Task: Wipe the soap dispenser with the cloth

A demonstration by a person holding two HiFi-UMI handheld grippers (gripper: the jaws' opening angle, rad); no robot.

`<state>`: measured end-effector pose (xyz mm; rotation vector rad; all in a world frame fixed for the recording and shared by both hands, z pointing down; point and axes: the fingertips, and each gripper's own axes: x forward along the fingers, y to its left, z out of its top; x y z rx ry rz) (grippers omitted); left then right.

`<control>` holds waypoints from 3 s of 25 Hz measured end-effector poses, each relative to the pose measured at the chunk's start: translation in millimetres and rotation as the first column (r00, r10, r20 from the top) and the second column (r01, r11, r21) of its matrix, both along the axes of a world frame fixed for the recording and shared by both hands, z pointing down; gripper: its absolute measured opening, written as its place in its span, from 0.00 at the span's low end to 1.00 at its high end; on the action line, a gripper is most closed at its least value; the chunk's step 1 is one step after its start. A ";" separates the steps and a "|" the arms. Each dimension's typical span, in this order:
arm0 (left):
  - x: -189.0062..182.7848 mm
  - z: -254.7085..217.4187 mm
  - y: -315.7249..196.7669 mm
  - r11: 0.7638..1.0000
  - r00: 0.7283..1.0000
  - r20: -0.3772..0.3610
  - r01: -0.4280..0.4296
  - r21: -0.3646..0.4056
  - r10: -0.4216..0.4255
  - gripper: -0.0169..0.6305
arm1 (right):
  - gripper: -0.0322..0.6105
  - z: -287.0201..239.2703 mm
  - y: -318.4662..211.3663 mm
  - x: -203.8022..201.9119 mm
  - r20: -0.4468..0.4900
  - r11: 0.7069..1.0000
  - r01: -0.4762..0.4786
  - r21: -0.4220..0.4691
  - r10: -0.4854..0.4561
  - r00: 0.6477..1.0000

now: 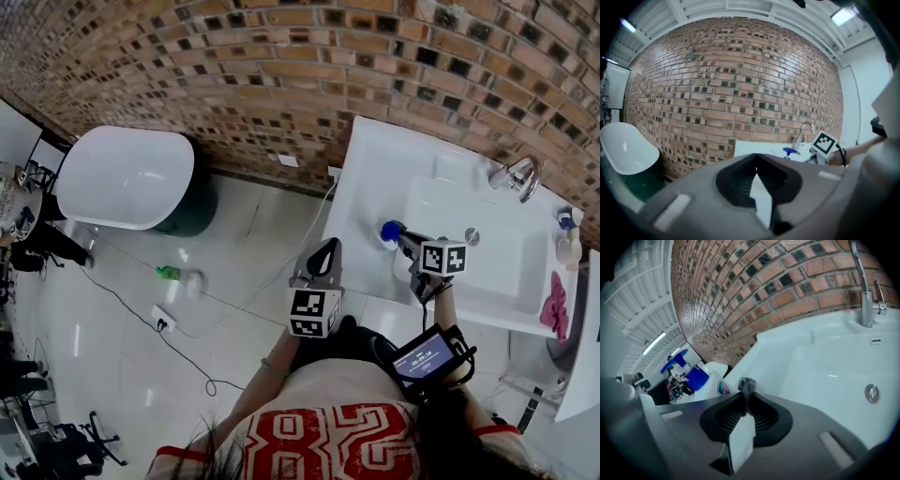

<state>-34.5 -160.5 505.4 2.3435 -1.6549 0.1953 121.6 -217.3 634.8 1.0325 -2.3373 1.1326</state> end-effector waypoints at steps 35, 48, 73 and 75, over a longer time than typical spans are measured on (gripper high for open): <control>-19.4 4.1 0.3 0.998 0.998 0.002 0.055 -0.012 -0.055 0.03 | 0.13 -36.4 -35.0 -13.5 0.129 0.996 0.073 0.052 -0.079 0.989; -41.2 5.7 -1.7 0.991 0.991 -0.002 0.134 -0.014 -0.134 0.03 | 0.13 -71.2 -32.6 -56.5 0.211 0.951 0.295 0.093 -0.308 0.928; -24.0 2.9 -4.5 0.996 0.997 -0.026 0.078 -0.031 -0.079 0.03 | 0.13 -84.1 -35.5 1.0 0.169 0.996 -0.025 0.080 0.011 0.986; -16.5 0.1 -5.3 0.998 0.998 -0.039 0.051 -0.032 -0.052 0.03 | 0.13 -107.9 -28.5 5.5 0.188 0.993 -0.040 0.115 0.018 0.982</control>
